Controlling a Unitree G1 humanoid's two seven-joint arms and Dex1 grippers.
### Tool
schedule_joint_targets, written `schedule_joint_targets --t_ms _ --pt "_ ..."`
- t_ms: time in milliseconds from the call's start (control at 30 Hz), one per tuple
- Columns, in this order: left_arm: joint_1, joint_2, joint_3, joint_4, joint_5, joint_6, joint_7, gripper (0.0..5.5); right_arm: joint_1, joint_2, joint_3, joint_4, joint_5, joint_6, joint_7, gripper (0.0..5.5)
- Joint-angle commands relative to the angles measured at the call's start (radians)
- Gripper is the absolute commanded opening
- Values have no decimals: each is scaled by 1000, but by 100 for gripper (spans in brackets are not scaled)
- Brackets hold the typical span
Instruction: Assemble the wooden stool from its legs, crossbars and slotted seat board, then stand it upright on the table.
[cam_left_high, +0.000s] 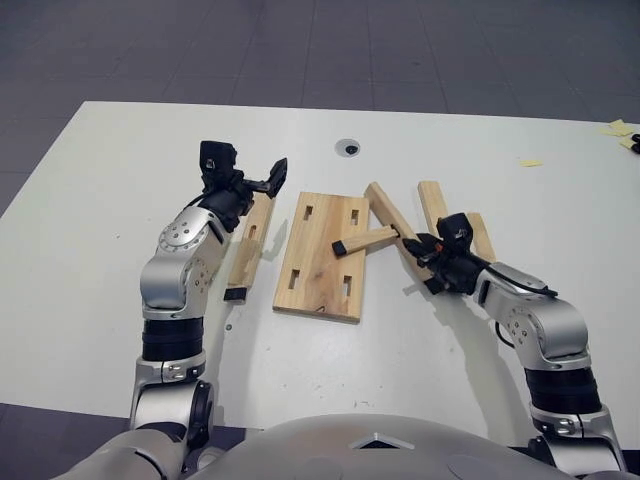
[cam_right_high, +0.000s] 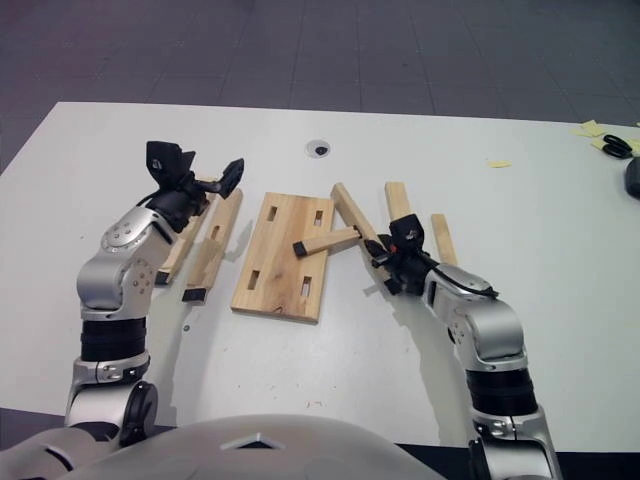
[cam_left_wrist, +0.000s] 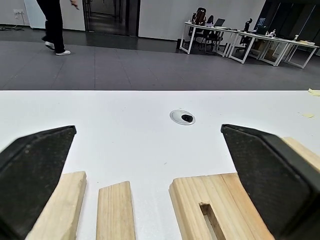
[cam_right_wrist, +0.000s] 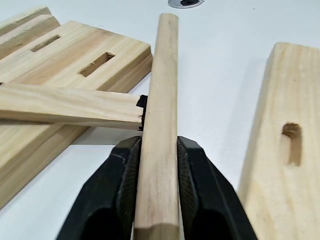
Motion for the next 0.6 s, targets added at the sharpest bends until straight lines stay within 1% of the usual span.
schedule_joint_targets --t_ms 33,100,133,200,233,300,333,367,400,467,600 --pt "-72 20 24 41 1 -13 -6 540 -53 10 -19 32 -12 -11 -5 98" --pt "-111 17 48 58 -26 -4 -11 540 -87 43 -61 41 25 -20 -6 98" --pt "-137 14 68 70 -49 5 -16 540 -110 72 -105 48 72 -17 -4 98" --pt "-201 -8 146 100 -159 55 -24 540 -175 149 -226 80 213 -10 -7 97" --pt "-239 -22 197 119 -248 99 -32 540 -208 184 -287 96 302 -4 -1 97" --pt "-319 -45 311 181 -493 219 -78 540 -271 258 -420 119 597 45 -8 97" --pt "-344 -45 349 219 -581 264 -109 540 -285 281 -458 123 717 70 -13 97" --pt "-357 -40 367 253 -633 295 -135 540 -288 293 -470 120 800 93 -14 97" --pt "-363 -32 371 280 -660 319 -157 540 -280 296 -463 112 841 110 -8 97" --pt "-363 -18 359 312 -695 364 -191 540 -249 293 -423 81 902 154 9 97" --pt "-347 -10 321 265 -818 485 -266 540 -207 311 -361 17 1054 197 -19 97"
